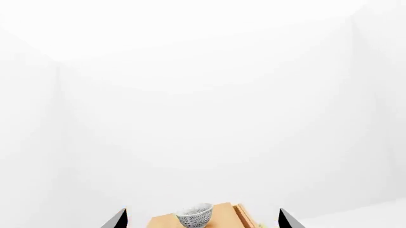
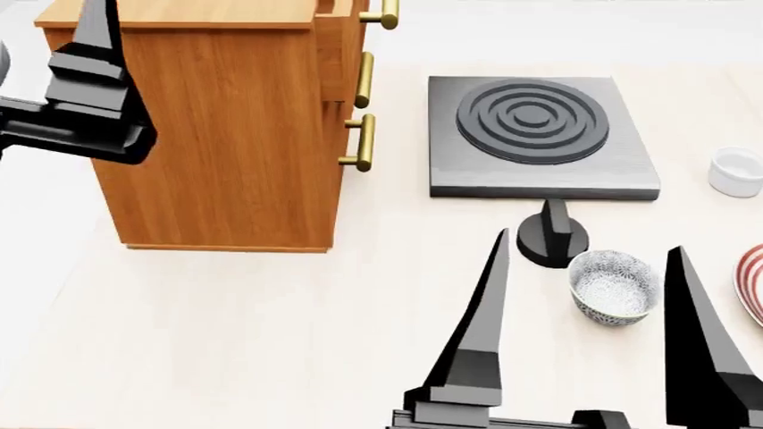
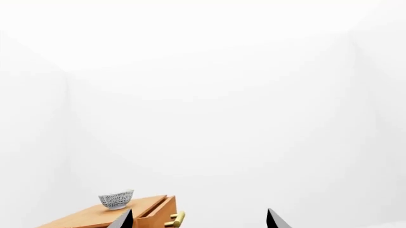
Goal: Pick the akita bowl on the wooden cabinet and place it on the plate.
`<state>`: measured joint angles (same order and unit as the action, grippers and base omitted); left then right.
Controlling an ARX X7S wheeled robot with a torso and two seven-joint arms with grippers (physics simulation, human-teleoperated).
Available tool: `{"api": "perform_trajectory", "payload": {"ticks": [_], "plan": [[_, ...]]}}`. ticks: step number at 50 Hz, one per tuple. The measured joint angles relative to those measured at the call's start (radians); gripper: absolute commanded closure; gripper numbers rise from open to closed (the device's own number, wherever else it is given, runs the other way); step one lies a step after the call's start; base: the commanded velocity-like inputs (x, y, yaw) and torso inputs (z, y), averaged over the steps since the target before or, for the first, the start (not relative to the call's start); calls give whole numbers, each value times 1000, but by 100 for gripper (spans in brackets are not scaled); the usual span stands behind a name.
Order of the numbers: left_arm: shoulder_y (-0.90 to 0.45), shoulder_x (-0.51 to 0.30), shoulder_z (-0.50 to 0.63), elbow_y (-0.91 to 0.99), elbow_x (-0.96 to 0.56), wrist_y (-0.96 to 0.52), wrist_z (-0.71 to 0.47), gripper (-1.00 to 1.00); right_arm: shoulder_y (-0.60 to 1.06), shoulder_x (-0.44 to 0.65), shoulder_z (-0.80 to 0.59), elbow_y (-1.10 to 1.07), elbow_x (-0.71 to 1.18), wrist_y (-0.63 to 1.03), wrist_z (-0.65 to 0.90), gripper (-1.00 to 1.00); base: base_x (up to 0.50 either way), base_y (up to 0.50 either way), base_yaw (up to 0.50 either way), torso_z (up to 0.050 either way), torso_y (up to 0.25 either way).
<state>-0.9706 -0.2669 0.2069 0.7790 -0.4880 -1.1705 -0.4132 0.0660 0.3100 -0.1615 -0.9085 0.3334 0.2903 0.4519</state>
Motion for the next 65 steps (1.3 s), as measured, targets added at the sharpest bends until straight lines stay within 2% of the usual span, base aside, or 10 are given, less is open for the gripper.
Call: {"api": "perform_trajectory", "payload": {"ticks": [11,25,37,46,65], "plan": [[-97,30,-51,-31,-63,-86,19,-100,0,14,-7,-11,10,-13,2,-100,481,0,0,0,0],[-144,44,-79,-32,-104,-135,19,-100,1,31,-22,-19,11,-22,9,-100,500,0,0,0,0],[-183,48,-98,-18,-132,-175,8,-100,7,44,-37,-22,8,-17,20,-100,70,0,0,0,0],[-200,50,-99,-5,-147,-193,-2,-100,8,54,-47,-24,6,-21,24,-100,483,0,0,0,0],[-203,45,-94,7,-169,-202,-19,-100,12,73,-73,-30,-17,-21,40,-100,160,0,0,0,1]]}}
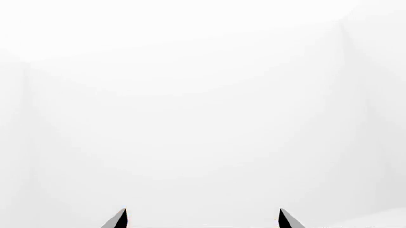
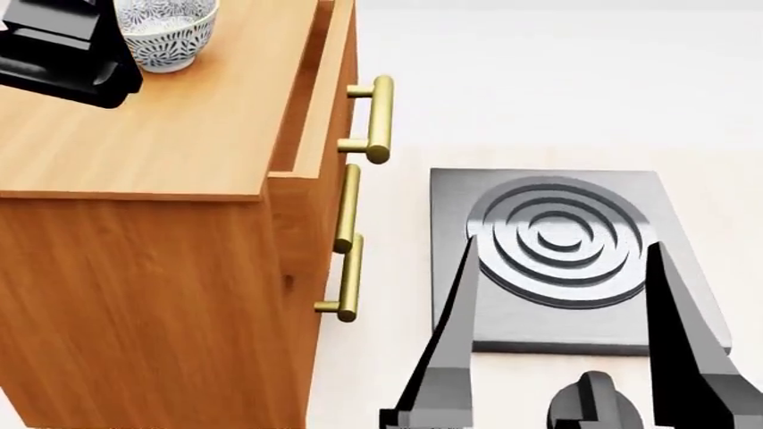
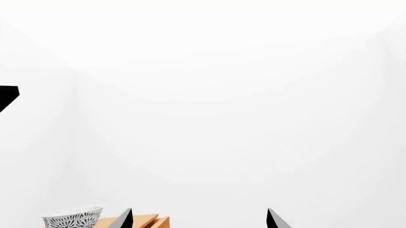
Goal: Pick the akita bowl on the wooden cabinet and place it on the plate.
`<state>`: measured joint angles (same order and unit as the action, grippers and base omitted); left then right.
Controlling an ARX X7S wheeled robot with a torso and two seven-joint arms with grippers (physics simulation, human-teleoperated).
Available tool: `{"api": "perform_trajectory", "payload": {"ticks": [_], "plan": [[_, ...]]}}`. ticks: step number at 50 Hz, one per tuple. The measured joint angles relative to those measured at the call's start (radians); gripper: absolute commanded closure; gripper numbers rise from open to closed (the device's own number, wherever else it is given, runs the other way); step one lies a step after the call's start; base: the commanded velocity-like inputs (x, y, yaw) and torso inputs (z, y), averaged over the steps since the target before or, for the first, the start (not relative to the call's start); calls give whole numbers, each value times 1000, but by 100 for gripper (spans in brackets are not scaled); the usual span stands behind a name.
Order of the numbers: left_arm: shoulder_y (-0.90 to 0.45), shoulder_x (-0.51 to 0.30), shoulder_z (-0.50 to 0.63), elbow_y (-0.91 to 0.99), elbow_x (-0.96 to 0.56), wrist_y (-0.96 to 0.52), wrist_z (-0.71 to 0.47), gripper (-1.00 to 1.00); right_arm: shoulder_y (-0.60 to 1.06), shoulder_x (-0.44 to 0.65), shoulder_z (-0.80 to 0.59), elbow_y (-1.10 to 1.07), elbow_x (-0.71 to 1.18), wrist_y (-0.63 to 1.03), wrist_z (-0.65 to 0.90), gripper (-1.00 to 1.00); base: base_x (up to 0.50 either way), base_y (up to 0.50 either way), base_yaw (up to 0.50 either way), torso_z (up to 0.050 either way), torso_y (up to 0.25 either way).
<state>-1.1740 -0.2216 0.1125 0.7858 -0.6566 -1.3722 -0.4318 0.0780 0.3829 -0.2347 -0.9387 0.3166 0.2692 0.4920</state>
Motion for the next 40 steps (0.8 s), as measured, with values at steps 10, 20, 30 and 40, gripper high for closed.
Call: {"api": "perform_trajectory", "payload": {"ticks": [10,20,30,40], "plan": [[5,-4,5,-1,-7,7,-6,-100,4,7,-7,-1,-3,1,10,-100,20,0,0,0,0],[6,-8,8,-2,-16,11,-13,-100,7,13,-13,-2,-3,-3,17,-100,52,0,0,0,0],[-5,-8,11,-7,-27,9,-21,-100,7,20,-16,-4,-1,-9,24,-100,0,0,0,0,0],[-45,-3,28,-42,-29,8,-26,-100,6,26,-23,-2,-3,-15,30,-100,0,0,0,0,0]]}}
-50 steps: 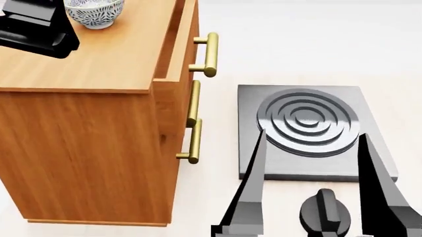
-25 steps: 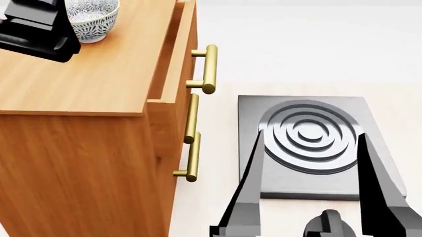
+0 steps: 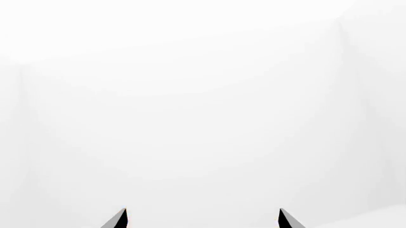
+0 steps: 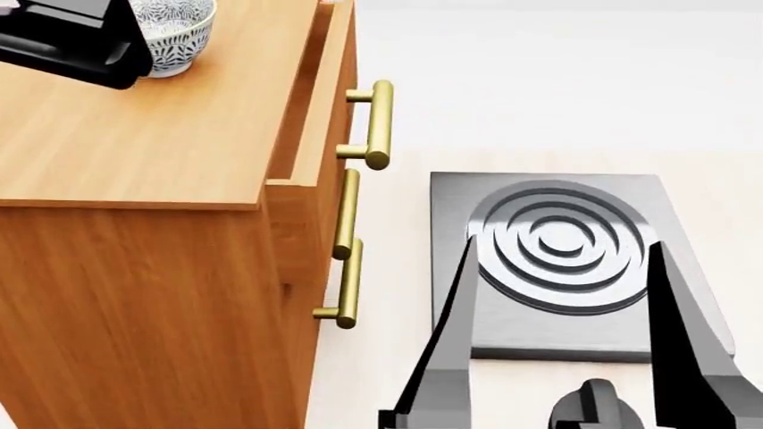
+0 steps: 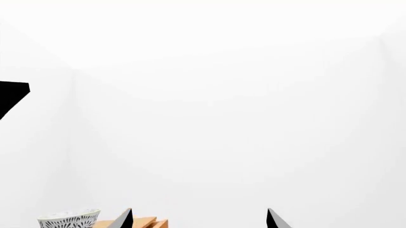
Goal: Pick the akita bowl on the wooden cabinet and place it on the plate.
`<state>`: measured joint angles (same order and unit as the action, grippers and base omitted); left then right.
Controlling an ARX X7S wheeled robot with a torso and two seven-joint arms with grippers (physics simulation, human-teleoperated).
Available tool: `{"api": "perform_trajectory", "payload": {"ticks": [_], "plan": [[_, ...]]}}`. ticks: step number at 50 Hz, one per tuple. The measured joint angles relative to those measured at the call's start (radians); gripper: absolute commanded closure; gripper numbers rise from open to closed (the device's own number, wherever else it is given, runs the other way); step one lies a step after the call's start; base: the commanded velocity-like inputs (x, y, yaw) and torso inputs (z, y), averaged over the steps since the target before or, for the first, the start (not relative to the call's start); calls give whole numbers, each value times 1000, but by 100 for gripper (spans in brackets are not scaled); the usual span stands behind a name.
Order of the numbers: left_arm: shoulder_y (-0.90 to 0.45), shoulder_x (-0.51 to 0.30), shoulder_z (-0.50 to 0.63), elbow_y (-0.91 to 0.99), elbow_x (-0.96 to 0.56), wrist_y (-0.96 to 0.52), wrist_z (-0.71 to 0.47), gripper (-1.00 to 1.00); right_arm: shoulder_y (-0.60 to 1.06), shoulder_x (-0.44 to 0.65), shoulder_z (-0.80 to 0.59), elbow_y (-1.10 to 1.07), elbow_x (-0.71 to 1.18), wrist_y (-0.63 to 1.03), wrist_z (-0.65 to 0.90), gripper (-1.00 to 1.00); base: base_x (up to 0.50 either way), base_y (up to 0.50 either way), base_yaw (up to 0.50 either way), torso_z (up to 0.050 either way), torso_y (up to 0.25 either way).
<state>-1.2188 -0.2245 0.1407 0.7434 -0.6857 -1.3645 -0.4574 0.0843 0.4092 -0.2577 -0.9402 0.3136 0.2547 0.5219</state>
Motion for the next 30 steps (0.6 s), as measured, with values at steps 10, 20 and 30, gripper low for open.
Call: {"api": "perform_trajectory", "payload": {"ticks": [10,20,30], "plan": [[-66,16,26,-123,21,24,7,-100,0,6,-1,5,3,-7,5,-100,0,0,0,0,0],[-167,38,76,-295,55,28,10,-100,2,12,-1,10,7,-11,10,-100,0,0,0,0,0],[-300,60,132,-541,86,99,77,-100,4,18,-2,7,12,-11,16,-100,0,0,0,0,0]]}}
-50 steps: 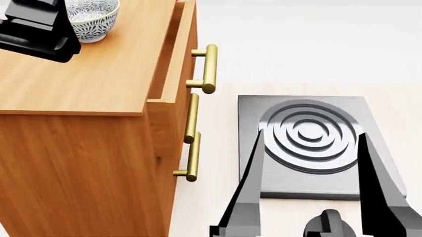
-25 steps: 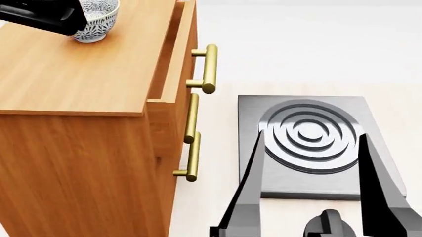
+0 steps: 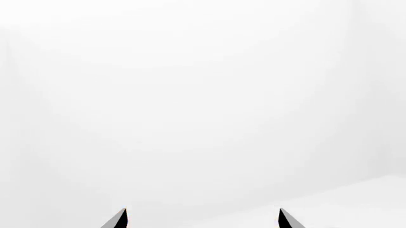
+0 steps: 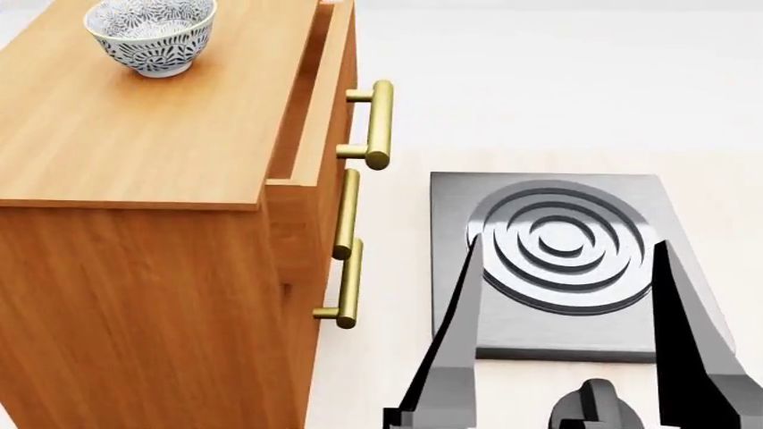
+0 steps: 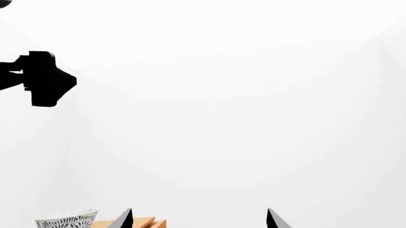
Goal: Pick the akita bowl on the wooden cabinet and place it on the plate.
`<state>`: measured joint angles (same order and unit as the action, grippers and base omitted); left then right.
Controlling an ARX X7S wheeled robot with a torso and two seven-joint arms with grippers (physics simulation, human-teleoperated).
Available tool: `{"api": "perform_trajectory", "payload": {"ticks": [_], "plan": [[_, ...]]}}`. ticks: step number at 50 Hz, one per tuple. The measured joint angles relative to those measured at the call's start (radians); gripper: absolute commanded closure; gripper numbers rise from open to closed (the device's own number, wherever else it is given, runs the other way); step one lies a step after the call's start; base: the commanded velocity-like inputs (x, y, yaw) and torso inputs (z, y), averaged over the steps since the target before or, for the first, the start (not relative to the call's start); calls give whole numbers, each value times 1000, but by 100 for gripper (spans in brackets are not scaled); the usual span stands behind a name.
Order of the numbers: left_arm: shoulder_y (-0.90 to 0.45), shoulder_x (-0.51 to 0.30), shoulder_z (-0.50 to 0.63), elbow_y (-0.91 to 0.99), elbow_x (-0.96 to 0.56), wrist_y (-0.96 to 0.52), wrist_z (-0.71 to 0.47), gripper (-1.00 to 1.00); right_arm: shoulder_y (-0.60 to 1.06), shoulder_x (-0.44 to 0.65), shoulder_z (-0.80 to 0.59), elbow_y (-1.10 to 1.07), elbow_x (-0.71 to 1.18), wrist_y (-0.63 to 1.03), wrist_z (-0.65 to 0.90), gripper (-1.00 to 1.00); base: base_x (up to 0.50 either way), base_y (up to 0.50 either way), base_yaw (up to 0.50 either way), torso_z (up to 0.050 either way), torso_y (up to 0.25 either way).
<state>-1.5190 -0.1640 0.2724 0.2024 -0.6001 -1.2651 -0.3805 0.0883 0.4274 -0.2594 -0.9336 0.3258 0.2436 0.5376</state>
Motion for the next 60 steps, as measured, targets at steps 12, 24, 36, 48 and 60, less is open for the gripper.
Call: {"api": "perform_trajectory", "payload": {"ticks": [12,24,36,48,60], "plan": [[-137,42,-17,-311,-6,72,89,-100,4,4,-7,2,3,-4,5,-100,0,0,0,0,0],[-329,90,14,-702,22,148,198,-100,6,9,-10,3,10,-10,9,-100,0,0,0,0,0],[-532,139,233,-1146,-70,308,297,-100,5,13,-13,1,19,-17,12,-100,0,0,0,0,0],[-613,156,297,-1400,-109,372,312,-100,4,17,-16,2,24,-23,15,-100,0,0,0,0,0],[-621,159,-35,-1478,202,337,286,-100,6,21,-19,11,30,-30,16,-100,0,0,0,0,0]]}}
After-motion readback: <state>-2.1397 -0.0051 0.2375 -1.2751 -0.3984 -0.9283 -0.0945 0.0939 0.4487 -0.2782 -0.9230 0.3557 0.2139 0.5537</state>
